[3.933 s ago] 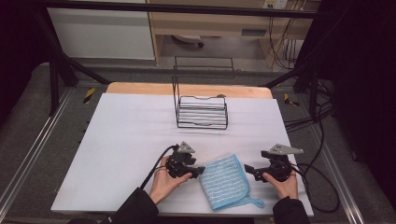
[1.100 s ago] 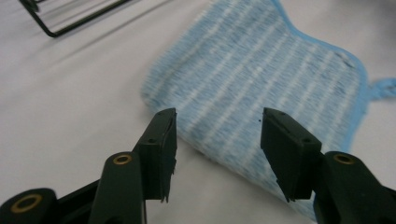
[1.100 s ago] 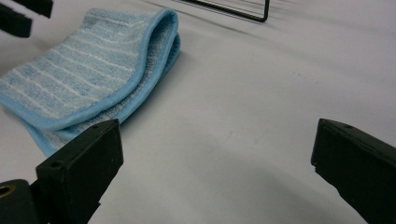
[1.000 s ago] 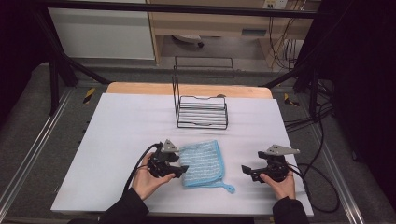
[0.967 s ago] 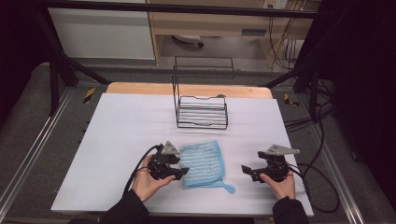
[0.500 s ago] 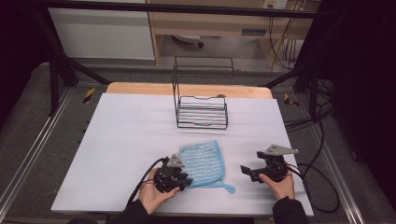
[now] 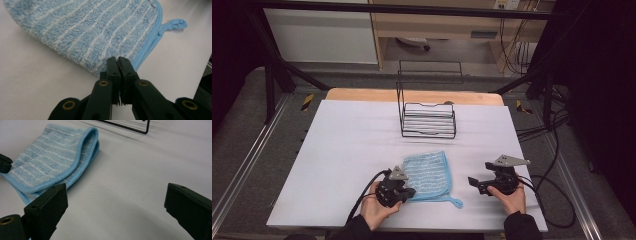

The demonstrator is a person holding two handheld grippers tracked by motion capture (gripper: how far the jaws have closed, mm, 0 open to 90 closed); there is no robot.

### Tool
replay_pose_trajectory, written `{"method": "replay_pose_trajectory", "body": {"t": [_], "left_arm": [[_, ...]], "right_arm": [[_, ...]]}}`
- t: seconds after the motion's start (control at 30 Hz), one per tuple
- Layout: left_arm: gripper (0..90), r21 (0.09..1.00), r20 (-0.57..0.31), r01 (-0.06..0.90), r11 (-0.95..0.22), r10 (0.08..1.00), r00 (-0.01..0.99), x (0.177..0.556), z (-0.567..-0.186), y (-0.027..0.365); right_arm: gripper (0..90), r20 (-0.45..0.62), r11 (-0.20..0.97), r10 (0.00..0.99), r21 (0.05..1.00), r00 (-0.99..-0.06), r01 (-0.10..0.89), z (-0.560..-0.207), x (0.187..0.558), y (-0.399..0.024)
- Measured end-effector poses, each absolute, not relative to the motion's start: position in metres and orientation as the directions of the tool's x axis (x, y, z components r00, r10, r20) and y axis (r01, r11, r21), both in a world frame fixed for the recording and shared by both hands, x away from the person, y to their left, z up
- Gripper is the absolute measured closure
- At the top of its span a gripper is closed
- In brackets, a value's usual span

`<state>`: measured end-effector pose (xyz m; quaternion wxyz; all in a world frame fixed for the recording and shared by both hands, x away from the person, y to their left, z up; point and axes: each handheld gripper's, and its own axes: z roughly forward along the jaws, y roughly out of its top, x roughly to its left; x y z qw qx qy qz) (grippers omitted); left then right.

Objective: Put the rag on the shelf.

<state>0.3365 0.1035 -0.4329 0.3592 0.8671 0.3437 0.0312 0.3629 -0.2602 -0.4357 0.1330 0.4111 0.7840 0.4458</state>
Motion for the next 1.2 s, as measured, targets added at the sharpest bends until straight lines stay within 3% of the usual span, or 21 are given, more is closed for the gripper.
{"method": "replay_pose_trajectory", "body": {"t": [0.4,0.53,0.93,1.0,1.2], "left_arm": [[86.9,0.637,-0.2,0.58,-0.507,0.618,0.76,0.338,-0.434,0.131],[82.1,0.648,-0.195,0.573,-0.502,0.618,0.762,0.338,-0.432,0.133],[43.3,0.705,-0.148,0.534,-0.466,0.64,0.754,0.351,-0.419,0.147],[33.5,0.718,-0.153,0.525,-0.457,0.633,0.759,0.356,-0.417,0.149],[21.3,0.725,-0.146,0.522,-0.449,0.64,0.754,0.371,-0.409,0.151]], "right_arm": [[5.3,0.168,0.258,0.763,0.806,-0.624,0.532,-0.436,0.363,-0.258],[4.9,0.174,0.251,0.764,0.807,-0.622,0.534,-0.436,0.362,-0.258],[3.1,0.195,0.24,0.757,0.805,-0.624,0.542,-0.436,0.363,-0.256],[2.7,0.198,0.238,0.757,0.804,-0.623,0.545,-0.436,0.363,-0.256],[2.1,0.205,0.23,0.76,0.803,-0.616,0.55,-0.436,0.363,-0.256]]}}
